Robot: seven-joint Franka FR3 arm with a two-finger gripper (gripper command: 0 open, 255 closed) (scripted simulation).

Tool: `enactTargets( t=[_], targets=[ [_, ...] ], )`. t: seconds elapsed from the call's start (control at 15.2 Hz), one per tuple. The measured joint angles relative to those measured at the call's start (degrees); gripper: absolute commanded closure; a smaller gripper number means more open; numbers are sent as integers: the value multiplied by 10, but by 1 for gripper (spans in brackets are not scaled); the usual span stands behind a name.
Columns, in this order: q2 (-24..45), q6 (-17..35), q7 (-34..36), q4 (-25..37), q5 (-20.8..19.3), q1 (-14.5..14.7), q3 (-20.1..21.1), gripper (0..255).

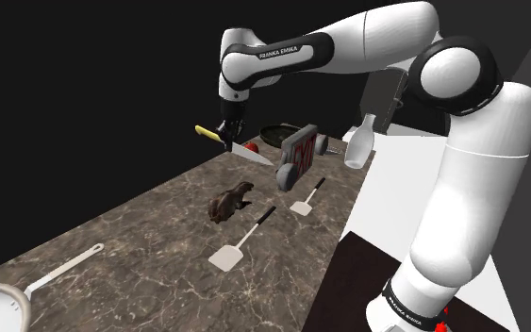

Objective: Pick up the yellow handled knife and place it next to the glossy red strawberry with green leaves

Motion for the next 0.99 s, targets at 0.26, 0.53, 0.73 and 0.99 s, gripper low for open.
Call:
enactTargets(
  t=[0.26,0.53,0.73,0.99],
  targets=[
    [9,-2,-47,11,2,-28,-18,255],
    [34,-4,-85,38,0,-50,-33,255],
    [37,17,-89,21,0,-53,-35,255],
    [45,44,-87,2,-3,-52,-35,255]
  ],
)
